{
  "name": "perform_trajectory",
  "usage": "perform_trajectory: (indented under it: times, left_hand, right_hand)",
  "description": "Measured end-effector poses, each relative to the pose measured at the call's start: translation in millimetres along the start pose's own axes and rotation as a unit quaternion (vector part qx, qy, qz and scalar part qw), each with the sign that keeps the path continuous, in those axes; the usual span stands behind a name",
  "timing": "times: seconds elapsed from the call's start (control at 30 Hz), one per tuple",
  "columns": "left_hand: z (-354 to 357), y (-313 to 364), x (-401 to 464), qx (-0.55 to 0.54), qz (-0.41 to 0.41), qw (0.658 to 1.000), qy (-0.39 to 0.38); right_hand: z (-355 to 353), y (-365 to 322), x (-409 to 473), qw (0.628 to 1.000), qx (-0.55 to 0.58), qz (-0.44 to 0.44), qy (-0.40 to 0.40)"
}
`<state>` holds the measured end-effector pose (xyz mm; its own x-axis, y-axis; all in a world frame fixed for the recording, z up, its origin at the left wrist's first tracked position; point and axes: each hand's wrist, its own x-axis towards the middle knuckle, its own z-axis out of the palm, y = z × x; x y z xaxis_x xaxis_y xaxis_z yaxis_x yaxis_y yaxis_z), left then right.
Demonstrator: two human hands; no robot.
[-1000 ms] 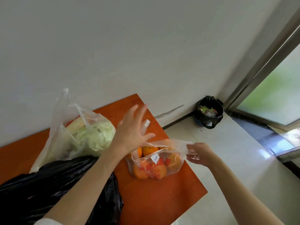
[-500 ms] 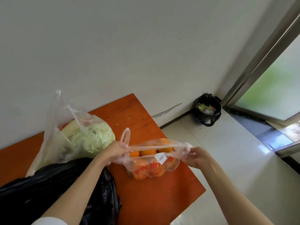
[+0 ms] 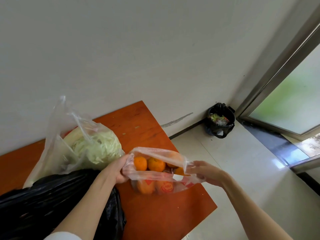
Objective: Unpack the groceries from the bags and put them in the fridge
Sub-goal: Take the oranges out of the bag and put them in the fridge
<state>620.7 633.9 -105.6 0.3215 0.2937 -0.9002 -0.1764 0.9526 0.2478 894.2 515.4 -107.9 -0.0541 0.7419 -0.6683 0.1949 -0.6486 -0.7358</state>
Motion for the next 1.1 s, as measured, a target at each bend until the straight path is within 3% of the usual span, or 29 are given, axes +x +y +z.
perform_trajectory:
  times: [0.07, 0.13, 0.17, 0.23, 0.3, 0.37, 0.5, 0.6, 0.67, 0.7, 0.77, 0.83, 0.87, 0.93, 0.97, 1.03, 1.1]
  left_hand:
    - [-9, -4, -3, 0.026, -0.005, 0.999, -0.022]
    - [-20, -11, -3, -0.047, 0.005, 0.997, -0.063]
    - [-24, -15, -3, -0.092, 0.02, 0.991, -0.095]
    - [-30, -18, 0, -0.163, 0.061, 0.973, -0.153]
    - [-32, -18, 3, -0.197, 0.095, 0.959, -0.179]
    - [-34, -15, 7, -0.173, 0.138, 0.961, -0.167]
    - [-22, -17, 0, -0.015, 0.148, 0.979, -0.137]
    - [-9, -21, -8, 0.081, 0.154, 0.983, -0.053]
    - [-5, -20, -12, 0.211, 0.194, 0.957, 0.036]
    - [-1, -19, -17, 0.298, 0.231, 0.922, 0.091]
    - [4, -19, -28, 0.455, 0.345, 0.796, 0.202]
    - [15, -22, -41, 0.559, 0.488, 0.603, 0.291]
    - [21, -24, -45, 0.581, 0.557, 0.51, 0.301]
    - [37, -30, -46, 0.627, 0.641, 0.372, 0.24]
    - [47, -35, -45, 0.673, 0.633, 0.34, 0.175]
    - [63, -48, -41, 0.76, 0.551, 0.333, 0.086]
    - [60, -50, -25, 0.825, 0.461, 0.312, 0.093]
  right_hand:
    - [0, -1, 7, 0.996, 0.056, -0.002, 0.062]
    - [-4, 1, 13, 0.968, 0.224, 0.032, 0.112]
    - [-6, 1, 14, 0.932, 0.345, 0.057, 0.098]
    - [-9, 1, 16, 0.825, 0.549, 0.12, 0.058]
    - [-14, 5, 24, 0.773, 0.602, 0.182, 0.081]
    - [-17, 6, 29, 0.771, 0.591, 0.213, 0.102]
    - [-8, -3, 20, 0.763, 0.607, 0.195, 0.108]
    - [-6, -7, 13, 0.76, 0.608, 0.132, 0.189]
    - [-11, -6, 11, 0.775, 0.57, 0.135, 0.235]
    - [-13, -6, 9, 0.802, 0.515, 0.134, 0.272]
    - [-16, -6, 8, 0.858, 0.304, 0.089, 0.404]
    - [-14, -7, 4, 0.84, 0.041, -0.035, 0.54]
    - [-10, -11, 1, 0.817, -0.059, -0.125, 0.559]
    - [1, -18, 1, 0.805, -0.211, -0.25, 0.494]
    - [8, -20, 4, 0.82, -0.272, -0.269, 0.427]
    - [24, -26, 7, 0.838, -0.393, -0.245, 0.288]
    - [32, -25, 12, 0.822, -0.496, -0.189, 0.208]
